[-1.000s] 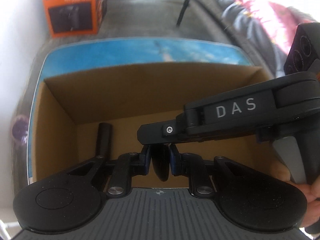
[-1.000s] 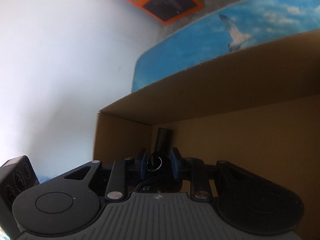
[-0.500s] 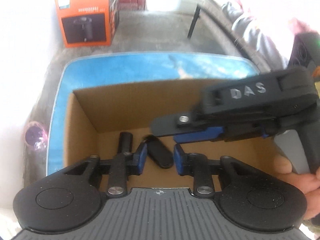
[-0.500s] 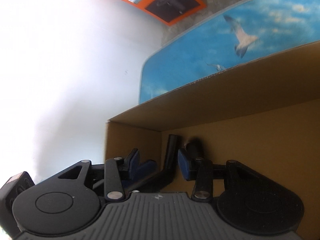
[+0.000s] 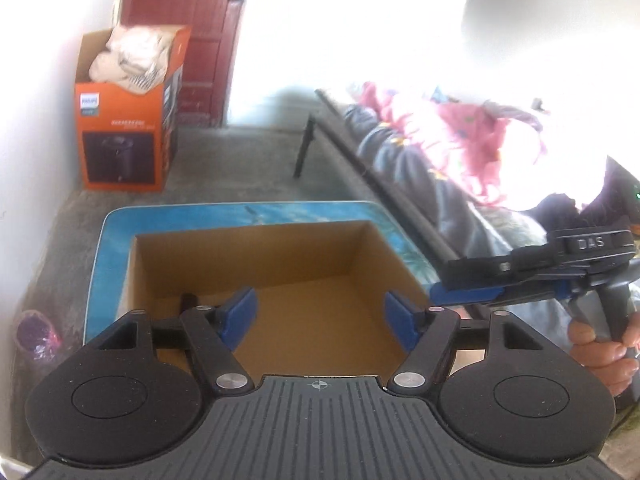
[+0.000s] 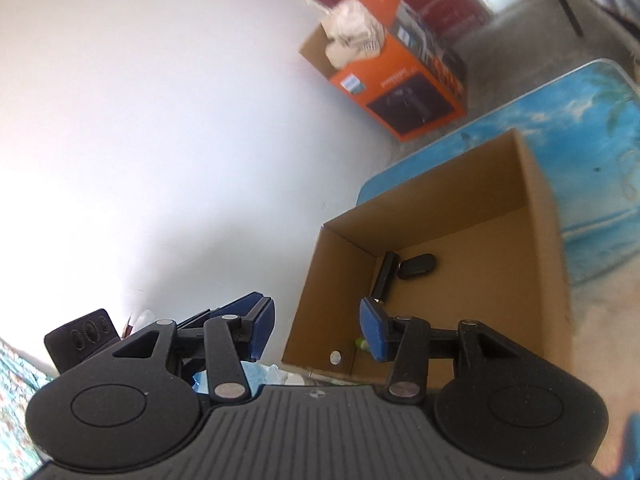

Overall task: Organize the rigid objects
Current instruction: 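Withdraw the open right gripper from the box back toward the table, then close the left gripper on the rim of the pink bowl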

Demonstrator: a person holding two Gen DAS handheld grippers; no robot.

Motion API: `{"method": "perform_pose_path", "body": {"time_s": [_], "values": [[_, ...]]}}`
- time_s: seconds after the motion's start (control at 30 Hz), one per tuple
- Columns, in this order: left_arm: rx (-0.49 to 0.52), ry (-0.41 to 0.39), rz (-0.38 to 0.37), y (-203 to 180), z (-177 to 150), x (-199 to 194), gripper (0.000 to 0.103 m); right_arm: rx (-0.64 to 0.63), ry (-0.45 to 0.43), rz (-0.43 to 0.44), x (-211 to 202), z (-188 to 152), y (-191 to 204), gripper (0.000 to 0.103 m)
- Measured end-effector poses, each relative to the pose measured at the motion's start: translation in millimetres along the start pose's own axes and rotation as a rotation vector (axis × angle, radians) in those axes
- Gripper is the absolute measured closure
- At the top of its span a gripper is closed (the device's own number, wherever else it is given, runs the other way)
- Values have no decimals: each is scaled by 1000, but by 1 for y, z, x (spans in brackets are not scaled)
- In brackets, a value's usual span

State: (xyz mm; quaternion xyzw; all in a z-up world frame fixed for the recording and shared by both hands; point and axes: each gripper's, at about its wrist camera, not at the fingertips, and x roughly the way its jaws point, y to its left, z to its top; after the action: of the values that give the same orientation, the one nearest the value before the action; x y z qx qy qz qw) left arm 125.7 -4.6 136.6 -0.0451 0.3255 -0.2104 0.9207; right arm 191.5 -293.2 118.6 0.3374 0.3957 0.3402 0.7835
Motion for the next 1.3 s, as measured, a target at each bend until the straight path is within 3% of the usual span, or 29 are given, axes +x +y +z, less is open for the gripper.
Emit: {"method": "perform_pose_path", "body": {"time_s": [0.13, 0.3, 0.4, 0.57, 0.77, 0.9, 1.3], "values": [[27, -31, -37, -20, -38, -9, 21, -24, -90, -46, -42, -42, -8, 51], [72, 0, -70, -49, -92, 12, 15, -18, -133, -186, -46, -94, -33, 51], [129, 44, -66, -68, -118, 34, 15, -21, -121, -291, -29, -115, -47, 51], [211, 116, -44, -90, -148, 64, 15, -47, -40, -361, -4, -140, -61, 52], [218, 152, -13, -93, -160, 81, 22, -93, -26, -446, 6, -145, -62, 56], [192, 182, -31, -90, -163, 90, 27, -70, -8, -453, 13, -144, -72, 62], [210, 184, -10, -100, -164, 105, 27, -44, -6, -451, 14, -144, -82, 74]]}}
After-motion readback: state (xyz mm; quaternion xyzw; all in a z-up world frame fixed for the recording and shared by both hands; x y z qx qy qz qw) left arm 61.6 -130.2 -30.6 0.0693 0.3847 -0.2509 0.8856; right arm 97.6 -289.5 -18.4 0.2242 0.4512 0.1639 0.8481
